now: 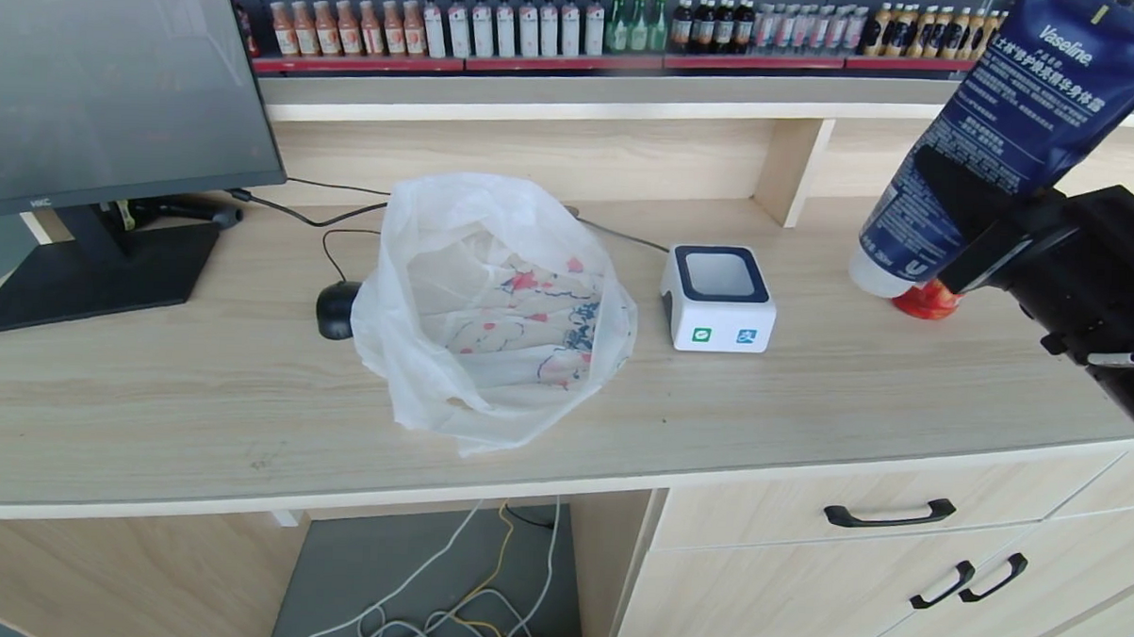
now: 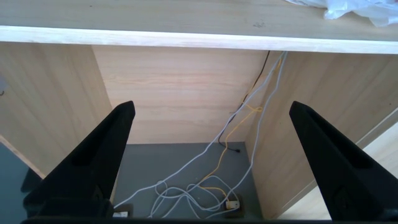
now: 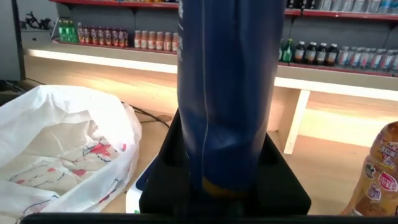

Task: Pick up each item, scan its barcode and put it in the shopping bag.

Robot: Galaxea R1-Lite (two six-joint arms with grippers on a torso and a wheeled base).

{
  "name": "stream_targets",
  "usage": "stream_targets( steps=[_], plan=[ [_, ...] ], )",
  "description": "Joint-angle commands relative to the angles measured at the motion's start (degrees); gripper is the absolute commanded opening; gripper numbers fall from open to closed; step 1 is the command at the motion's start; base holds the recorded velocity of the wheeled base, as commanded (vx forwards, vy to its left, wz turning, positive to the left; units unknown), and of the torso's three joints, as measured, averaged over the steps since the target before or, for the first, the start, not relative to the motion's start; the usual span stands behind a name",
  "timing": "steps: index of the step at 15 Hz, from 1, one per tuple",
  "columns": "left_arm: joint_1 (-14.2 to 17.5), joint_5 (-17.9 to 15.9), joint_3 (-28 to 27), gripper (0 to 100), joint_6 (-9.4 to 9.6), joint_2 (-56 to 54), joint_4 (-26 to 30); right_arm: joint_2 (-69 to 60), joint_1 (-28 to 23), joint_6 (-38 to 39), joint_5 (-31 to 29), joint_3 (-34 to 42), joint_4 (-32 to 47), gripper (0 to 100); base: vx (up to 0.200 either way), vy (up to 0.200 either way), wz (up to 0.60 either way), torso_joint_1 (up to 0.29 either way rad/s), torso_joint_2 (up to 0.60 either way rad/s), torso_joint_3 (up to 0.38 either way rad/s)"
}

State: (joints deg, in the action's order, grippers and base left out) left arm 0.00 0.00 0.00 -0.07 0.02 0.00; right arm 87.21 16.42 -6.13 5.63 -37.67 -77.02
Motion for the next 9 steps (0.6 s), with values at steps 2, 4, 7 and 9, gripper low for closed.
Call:
stream_targets(
  steps=[2,4,7,9],
  plan=[
    [0.0,0.0,0.0,100,0.07,0.0,0.0,0.4,-0.2,-0.2,0.0,0.8,-1.0,0,0.0,0.0,0.0,0.0,0.0,0.0],
    [0.0,0.0,0.0,100,-0.01,0.0,0.1,0.3,-0.2,-0.2,-0.1,1.8,-1.0,0,0.0,0.1,0.0,0.001,0.0,0.004],
    [0.0,0.0,0.0,100,-0.01,0.0,0.1,-0.2,-0.2,-0.1,-0.4,1.5,-1.3,0,0.0,0.2,0.0,0.005,0.0,0.004],
    [0.0,0.0,0.0,100,-0.01,0.0,0.1,-0.1,-0.3,0.0,-0.4,0.7,-1.6,0,0.0,0.2,0.0,-0.002,0.0,0.002]
  ],
)
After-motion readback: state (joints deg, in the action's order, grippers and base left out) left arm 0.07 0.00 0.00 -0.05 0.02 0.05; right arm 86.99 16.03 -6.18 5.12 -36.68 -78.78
